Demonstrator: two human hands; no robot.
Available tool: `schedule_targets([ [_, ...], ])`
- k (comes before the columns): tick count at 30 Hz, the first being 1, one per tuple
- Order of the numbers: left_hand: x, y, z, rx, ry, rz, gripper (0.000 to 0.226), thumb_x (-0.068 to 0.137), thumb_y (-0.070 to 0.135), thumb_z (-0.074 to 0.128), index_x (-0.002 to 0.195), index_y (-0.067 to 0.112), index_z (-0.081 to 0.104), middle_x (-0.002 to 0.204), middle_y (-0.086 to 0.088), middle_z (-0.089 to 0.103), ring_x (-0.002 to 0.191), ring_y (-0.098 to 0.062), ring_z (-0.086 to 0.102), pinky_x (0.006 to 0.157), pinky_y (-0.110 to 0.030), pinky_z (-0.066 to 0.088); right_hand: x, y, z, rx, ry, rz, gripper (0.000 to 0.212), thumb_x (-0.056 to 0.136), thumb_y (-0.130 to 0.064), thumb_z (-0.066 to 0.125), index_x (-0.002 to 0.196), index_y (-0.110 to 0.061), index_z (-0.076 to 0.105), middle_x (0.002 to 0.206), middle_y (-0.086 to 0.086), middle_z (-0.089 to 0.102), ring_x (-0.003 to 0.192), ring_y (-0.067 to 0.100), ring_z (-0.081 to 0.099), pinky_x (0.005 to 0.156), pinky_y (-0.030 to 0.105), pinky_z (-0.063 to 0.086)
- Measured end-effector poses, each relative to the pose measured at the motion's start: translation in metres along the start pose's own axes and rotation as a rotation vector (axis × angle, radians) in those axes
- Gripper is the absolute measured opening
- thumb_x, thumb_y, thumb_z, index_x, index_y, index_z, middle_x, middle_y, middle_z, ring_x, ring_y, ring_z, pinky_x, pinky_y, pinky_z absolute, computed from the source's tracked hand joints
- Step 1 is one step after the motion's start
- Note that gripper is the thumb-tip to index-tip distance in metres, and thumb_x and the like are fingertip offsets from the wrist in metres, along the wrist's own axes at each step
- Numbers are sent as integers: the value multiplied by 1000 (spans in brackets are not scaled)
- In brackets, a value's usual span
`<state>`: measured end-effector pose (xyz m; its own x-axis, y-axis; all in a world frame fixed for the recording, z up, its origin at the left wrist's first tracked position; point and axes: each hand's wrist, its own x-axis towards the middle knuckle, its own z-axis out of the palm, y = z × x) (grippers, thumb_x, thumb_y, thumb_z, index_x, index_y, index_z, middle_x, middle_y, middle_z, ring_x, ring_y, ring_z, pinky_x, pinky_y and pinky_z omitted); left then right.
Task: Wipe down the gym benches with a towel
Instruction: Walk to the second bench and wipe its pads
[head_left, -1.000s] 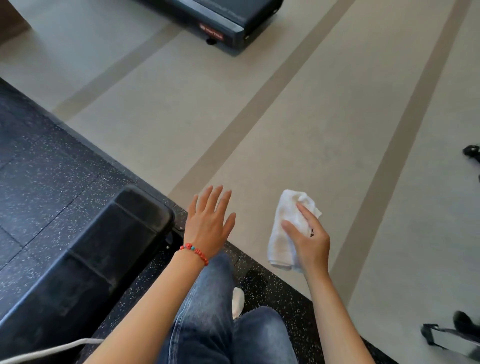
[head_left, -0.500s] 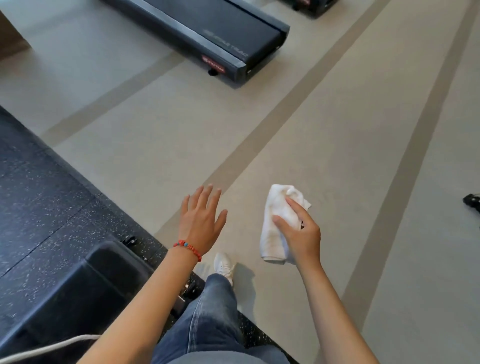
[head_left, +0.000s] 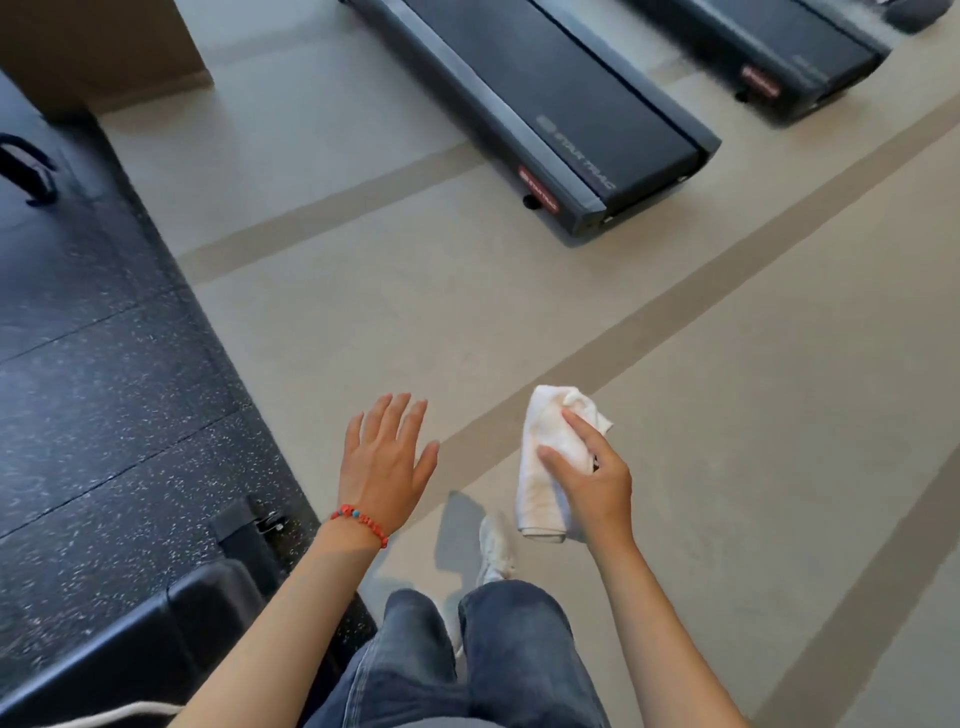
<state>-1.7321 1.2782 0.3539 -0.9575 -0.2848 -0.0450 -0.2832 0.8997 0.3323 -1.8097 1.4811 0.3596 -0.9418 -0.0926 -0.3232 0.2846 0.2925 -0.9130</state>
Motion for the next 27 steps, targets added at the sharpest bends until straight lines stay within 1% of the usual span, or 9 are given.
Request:
schedule_targets([
  [2,20,-15,-2,-4,12,-77,51,89,35,38,121,0,57,124,-22,57,116,-40,52,93,-55,42,31,-12,19,-22,-76,-8,42,75,-18,74,96,-52,60,100,-34,54,87,-22,51,65,2,44],
  [4,41,-29,-6,-18,34,-158,50,88,33,42,124,1,55,127,-23,55,119,-41,49,95,-57,39,63,-24,40,-33,-146,-16,42,75,-18,75,99,-49,60,100,-31,55,89,-13,54,73,11,46],
  [6,62,-43,-13,-29,53,-238,54,88,36,36,123,0,56,126,-23,56,118,-41,50,95,-58,40,94,-37,62,-45,-215,-24,42,75,-17,75,100,-48,61,100,-31,54,92,-10,53,79,20,47],
  [9,96,-59,-28,-32,102,-339,54,85,34,36,116,-2,61,118,-25,60,110,-42,56,89,-60,44,141,-63,96,-68,-324,-46,42,75,-18,75,96,-52,61,99,-31,55,90,-11,53,76,19,47],
  [11,117,-71,-37,-19,120,-386,52,85,33,36,114,-3,62,116,-25,62,106,-42,58,87,-60,45,171,-81,117,-68,-387,-58,42,74,-18,75,94,-52,62,100,-28,57,91,-8,55,74,18,47],
  [14,145,-91,-50,-23,152,-459,55,87,35,33,117,-2,60,119,-24,60,110,-41,56,91,-60,43,209,-112,152,-72,-482,-66,43,73,-18,76,93,-54,63,104,-26,59,96,-5,56,76,19,48],
  [18,171,-124,-64,-4,209,-556,54,87,35,34,116,-3,60,118,-24,60,110,-41,57,89,-59,43,245,-142,205,-104,-569,-104,43,73,-18,76,95,-54,64,107,-23,59,97,-2,57,74,20,50],
  [21,189,-162,-75,4,231,-622,53,87,34,35,116,-2,61,117,-23,61,109,-40,58,89,-58,43,262,-158,256,-126,-633,-104,44,73,-19,76,96,-54,63,107,-20,60,96,3,59,74,26,53],
  [27,229,-260,-99,-17,255,-693,53,87,35,34,115,-1,61,119,-24,60,111,-42,56,89,-60,44,286,-187,375,-176,-717,-158,45,73,-20,76,94,-56,62,106,-21,59,92,-3,58,68,17,50],
])
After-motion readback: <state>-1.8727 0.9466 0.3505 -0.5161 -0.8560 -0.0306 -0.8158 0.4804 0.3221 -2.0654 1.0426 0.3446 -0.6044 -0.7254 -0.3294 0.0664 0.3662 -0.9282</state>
